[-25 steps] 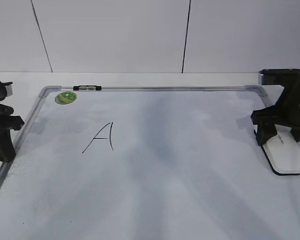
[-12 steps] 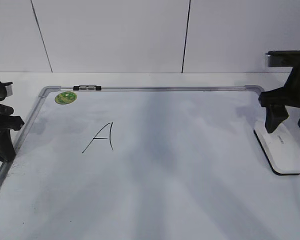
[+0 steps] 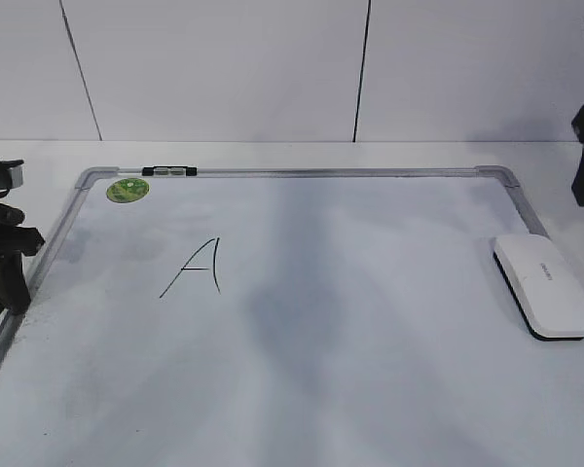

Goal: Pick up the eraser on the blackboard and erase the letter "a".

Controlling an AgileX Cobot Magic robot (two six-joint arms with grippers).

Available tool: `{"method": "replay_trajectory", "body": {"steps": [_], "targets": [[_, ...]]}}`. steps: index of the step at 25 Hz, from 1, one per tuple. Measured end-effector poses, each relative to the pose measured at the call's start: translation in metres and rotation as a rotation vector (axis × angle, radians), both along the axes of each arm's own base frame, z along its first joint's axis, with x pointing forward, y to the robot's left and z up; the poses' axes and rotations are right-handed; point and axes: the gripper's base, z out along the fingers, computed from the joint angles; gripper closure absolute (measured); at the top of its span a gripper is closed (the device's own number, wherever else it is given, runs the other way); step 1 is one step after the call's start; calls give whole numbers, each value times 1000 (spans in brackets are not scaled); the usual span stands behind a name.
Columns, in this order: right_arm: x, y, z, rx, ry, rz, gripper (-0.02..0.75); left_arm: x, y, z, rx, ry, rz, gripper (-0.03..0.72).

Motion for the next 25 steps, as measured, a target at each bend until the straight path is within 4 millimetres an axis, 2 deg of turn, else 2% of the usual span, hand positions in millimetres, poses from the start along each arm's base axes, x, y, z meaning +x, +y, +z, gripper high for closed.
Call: {"method": "replay_trajectory", "body": {"steps": [4, 9, 16, 21, 25], "targets": [[-30, -2, 7, 3, -15, 0, 146, 0, 0, 4, 3, -10, -3, 386], [-69, -5, 7, 6, -32, 0, 146, 0, 0, 36, -5, -55, -16, 366], [-119, -7, 5, 27, -81, -1, 146, -22, -2, 91, -16, -119, -38, 368], [-148, -9, 7, 33, -142, 0, 150, -43, -2, 128, -20, -179, -33, 431], [-166, -11, 6, 36, -179, 0, 157, -66, -3, 162, -20, -285, -17, 451]]}}
